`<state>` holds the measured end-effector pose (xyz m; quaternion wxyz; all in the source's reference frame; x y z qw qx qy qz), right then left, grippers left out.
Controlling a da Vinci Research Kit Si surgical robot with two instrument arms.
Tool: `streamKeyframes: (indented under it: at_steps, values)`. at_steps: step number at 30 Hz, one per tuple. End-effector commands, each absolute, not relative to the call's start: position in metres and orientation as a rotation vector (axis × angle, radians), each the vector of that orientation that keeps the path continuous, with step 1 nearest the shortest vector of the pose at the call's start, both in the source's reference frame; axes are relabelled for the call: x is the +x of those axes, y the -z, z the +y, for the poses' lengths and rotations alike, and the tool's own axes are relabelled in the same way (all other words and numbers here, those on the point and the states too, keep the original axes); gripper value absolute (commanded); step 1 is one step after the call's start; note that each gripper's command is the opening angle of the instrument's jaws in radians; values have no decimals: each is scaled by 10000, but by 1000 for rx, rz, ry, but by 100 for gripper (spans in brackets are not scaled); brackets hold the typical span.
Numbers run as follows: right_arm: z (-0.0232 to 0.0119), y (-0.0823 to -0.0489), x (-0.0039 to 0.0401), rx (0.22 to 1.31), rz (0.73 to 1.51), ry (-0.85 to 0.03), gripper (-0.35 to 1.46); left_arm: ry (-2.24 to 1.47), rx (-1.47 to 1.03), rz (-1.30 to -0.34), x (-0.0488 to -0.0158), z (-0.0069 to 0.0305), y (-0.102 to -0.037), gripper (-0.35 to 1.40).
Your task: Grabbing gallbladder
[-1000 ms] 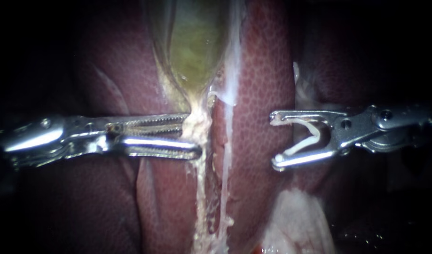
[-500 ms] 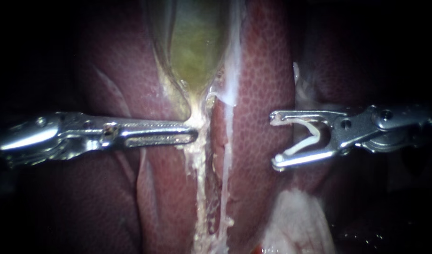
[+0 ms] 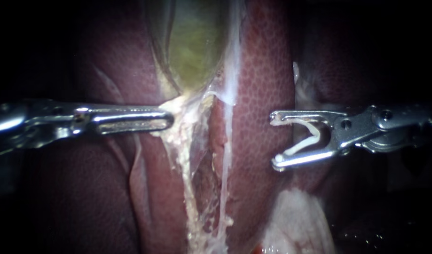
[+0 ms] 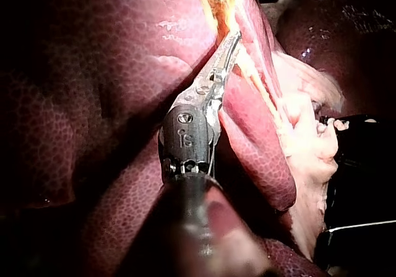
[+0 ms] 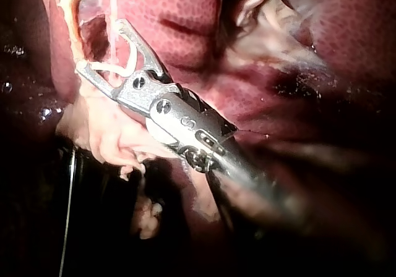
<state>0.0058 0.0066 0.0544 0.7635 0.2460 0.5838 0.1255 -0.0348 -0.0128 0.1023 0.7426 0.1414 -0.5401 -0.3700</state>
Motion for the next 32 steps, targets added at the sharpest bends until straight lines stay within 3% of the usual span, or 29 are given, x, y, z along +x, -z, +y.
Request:
streamKeyframes:
  at_steps: [1, 9, 32]
  values:
    - [66, -544, 58, 535, 1269, -273, 59, 814, 302, -1188, -344, -125, -1017, -35]
    - [66, -544, 58, 535, 1269, -273, 59, 820, 269, -1208, -322, -109, -988, -35]
    - [66, -544, 58, 535, 1269, -273, 59, 823, 265, -1210, -322, -112, -987, -35]
